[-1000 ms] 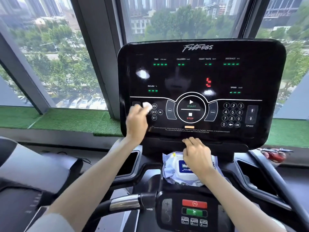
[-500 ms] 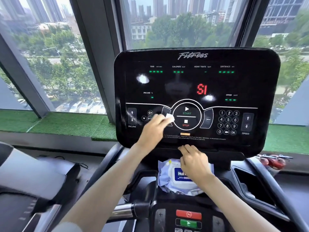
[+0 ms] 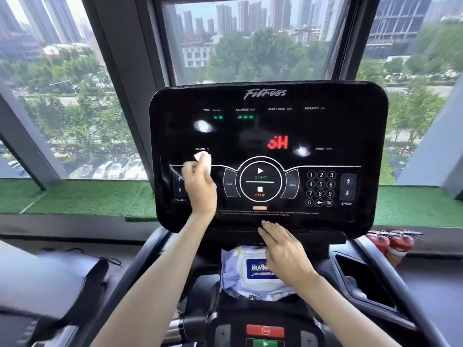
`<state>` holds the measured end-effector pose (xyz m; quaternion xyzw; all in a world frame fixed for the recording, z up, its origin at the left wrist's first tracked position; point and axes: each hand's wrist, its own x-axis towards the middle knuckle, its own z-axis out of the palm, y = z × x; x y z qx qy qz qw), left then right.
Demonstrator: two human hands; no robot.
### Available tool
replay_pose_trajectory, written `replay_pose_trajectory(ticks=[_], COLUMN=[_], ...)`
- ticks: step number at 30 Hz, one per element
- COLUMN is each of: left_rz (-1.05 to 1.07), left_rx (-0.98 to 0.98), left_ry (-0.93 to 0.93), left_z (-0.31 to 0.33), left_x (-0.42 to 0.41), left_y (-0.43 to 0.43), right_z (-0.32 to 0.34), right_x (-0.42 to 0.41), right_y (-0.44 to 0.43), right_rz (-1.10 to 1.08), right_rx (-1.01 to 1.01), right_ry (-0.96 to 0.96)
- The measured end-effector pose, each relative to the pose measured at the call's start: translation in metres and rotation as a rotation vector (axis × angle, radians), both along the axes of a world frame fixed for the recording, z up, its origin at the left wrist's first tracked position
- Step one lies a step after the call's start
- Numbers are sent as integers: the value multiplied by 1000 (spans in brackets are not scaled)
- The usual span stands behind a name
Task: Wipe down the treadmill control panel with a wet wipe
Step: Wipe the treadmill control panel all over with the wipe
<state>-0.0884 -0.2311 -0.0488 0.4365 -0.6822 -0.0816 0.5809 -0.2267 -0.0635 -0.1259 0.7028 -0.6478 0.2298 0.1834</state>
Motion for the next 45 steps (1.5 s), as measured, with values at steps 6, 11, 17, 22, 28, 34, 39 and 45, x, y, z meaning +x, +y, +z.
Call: replay_pose_trajectory(ticks=[6, 11, 17, 22, 28, 34, 39, 45], left_rz=[-281, -429, -368, -556, -285, -574, -409, -471], left_rx=[-215, -346, -262, -604, -268, -555, -464, -968], left_ry=[-401, -576, -399, -772, -338, -769, -591, -1017], left_z=[-14, -7, 7, 7, 41, 41, 52, 11], left_x=[-61, -81, -126, -140, -156, -174, -207, -221], left_y=[42, 36, 51, 51, 44, 47, 67, 92], right_z=[-2, -1, -9, -4, -1, 2, -7, -10], right_x=[-20, -44, -65, -82, -104, -116, -124, -127], right_y=[9, 29, 50, 59, 67, 73, 80, 84], right_rz=[-165, -302, -339, -384, -476, -521, -595, -584], right_rx=[15, -5, -9, -27, -17, -1, -12, 11], right_ry=[-20, -101, -112, -113, -171, -208, -293, -333])
